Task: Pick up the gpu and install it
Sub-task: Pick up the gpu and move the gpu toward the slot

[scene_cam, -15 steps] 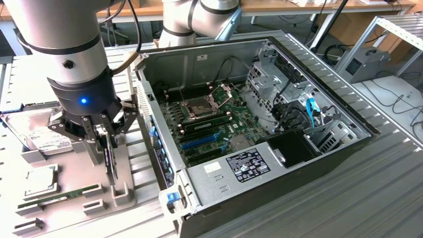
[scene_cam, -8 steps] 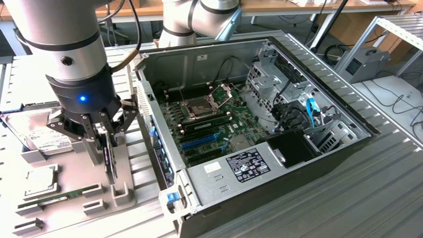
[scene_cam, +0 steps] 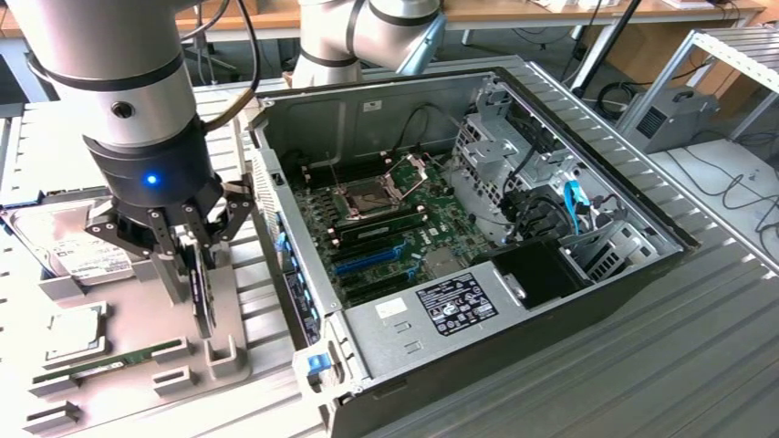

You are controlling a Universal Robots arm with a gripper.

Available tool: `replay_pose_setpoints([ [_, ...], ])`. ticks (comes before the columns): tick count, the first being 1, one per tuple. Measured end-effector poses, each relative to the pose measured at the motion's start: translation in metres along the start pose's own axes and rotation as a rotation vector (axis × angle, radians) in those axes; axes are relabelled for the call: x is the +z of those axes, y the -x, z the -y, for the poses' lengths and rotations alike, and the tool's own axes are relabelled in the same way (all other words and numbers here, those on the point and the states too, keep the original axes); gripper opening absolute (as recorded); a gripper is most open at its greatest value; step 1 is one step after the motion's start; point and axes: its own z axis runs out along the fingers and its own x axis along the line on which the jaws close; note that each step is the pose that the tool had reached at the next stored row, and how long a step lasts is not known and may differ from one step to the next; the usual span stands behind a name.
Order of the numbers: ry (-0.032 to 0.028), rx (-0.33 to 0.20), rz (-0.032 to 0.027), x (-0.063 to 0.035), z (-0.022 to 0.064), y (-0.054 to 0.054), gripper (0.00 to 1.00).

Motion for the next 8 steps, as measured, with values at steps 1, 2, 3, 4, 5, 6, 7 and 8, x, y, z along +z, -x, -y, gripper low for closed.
replay_pose_setpoints([
  [1,0.0000,0.000,0.0000,-0.0002,0.0000,0.0000,0.29],
  [2,-0.0001,0.000,0.0000,-0.0004,0.0000,0.0000,0.29],
  [3,0.0000,0.000,0.0000,-0.0006,0.0000,0.0000,0.29],
  [4,0.0001,0.000,0.0000,-0.0006,0.0000,0.0000,0.29],
  [5,0.0001,0.000,0.0001,-0.0007,0.0000,0.0000,0.29],
  [6,0.0000,0.000,0.0000,-0.0009,0.0000,0.0000,0.29],
  [7,0.0000,0.000,0.0001,-0.0009,0.0000,0.0000,0.29],
  [8,0.0001,0.000,0.0001,-0.0009,0.0000,0.0000,0.29],
])
